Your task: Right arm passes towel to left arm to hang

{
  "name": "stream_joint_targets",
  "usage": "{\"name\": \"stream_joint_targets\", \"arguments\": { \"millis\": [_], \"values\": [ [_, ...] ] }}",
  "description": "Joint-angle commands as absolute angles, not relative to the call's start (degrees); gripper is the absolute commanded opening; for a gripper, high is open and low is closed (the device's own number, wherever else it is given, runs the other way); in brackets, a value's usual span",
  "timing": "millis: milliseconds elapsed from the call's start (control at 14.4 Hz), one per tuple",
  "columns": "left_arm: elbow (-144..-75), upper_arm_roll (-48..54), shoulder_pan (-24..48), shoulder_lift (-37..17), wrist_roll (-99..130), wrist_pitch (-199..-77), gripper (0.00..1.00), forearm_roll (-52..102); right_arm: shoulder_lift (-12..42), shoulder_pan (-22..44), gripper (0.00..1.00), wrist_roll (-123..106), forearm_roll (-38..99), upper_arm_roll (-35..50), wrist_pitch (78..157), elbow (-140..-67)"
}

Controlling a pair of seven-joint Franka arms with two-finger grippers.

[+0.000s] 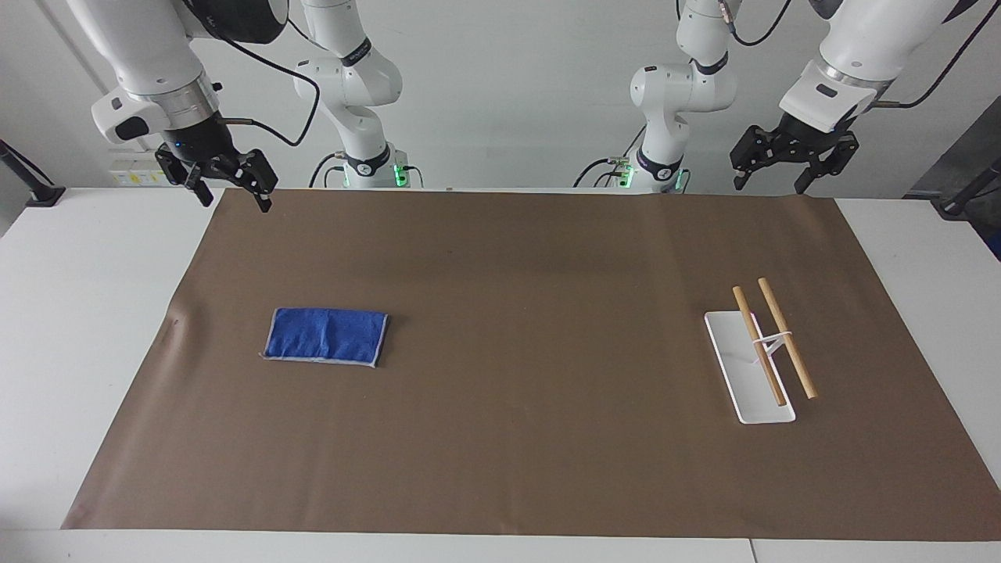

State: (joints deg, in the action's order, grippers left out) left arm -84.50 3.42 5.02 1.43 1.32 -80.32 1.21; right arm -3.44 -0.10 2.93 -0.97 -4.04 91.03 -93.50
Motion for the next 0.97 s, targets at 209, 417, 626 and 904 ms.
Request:
{"name": "stream_joint_targets", "arguments": {
  "millis": [209,417,626,904],
  "values": [
    [-86.48,3.34,5.89,3.16,1.84,-81.21,1.00,-0.26,-5.01,-0.35,1.00,3.34,-1.23,-3.60,92.37,-95.54],
    [-86.48,3.60,5.89,3.16,2.02,-81.21,1.00,-0.26,-5.18,-0.35,1.00,3.60,-1.14,-3.60,92.37,-95.71],
    [-86.48,4.22,5.89,3.16,2.02,-80.86,1.00,-0.18,-5.71,-0.44,1.00,3.69,-1.05,-3.60,92.46,-96.85],
    [-86.48,4.31,5.80,3.16,2.11,-80.95,1.00,-0.18,-5.71,-0.35,1.00,3.78,-1.14,-3.60,94.83,-97.47]
  ]
}}
